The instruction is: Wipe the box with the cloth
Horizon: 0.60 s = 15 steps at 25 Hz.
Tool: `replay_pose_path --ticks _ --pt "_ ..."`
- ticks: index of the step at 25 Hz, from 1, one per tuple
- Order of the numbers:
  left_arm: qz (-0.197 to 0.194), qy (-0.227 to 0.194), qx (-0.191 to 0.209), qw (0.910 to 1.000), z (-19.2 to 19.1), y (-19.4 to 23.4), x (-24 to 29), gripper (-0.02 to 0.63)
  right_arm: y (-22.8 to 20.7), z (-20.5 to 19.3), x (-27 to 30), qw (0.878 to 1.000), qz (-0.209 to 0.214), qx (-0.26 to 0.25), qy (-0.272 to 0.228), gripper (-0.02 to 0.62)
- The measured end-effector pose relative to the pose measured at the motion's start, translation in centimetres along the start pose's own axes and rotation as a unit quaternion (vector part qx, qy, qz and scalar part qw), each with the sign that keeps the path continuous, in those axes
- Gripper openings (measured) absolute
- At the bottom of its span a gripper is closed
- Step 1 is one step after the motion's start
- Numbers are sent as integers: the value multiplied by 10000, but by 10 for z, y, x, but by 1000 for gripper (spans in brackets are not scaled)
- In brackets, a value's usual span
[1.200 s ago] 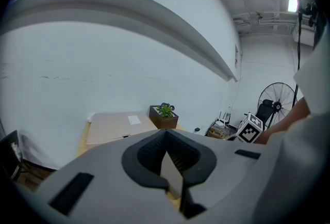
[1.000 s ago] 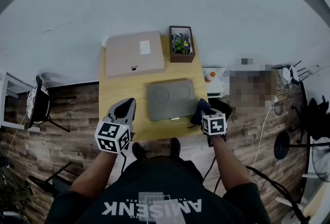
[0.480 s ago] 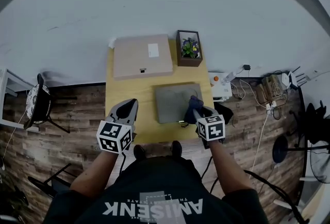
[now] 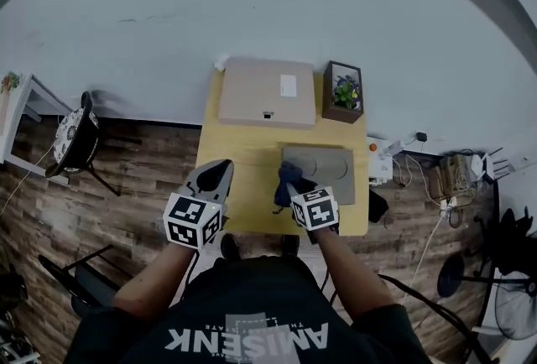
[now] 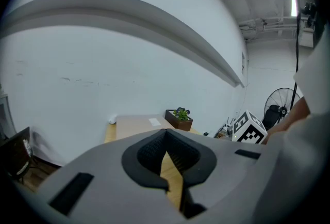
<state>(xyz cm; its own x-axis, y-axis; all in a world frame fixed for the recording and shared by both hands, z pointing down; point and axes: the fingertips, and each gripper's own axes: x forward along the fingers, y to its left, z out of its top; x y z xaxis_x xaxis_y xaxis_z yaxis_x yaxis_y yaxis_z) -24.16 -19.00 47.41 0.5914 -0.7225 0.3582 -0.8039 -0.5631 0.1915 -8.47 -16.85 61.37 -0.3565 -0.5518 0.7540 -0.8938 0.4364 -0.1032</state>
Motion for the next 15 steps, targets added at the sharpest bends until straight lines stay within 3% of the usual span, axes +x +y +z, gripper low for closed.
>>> replay_pose_path --ticks 5,15 --pt "467 25 -145 9988 -5 2 -20 2 14 6 29 9984 325 -387 239 100" --pt "916 113 -336 9952 -21 -12 -21 2 -8 -2 45 9978 503 -214 382 100"
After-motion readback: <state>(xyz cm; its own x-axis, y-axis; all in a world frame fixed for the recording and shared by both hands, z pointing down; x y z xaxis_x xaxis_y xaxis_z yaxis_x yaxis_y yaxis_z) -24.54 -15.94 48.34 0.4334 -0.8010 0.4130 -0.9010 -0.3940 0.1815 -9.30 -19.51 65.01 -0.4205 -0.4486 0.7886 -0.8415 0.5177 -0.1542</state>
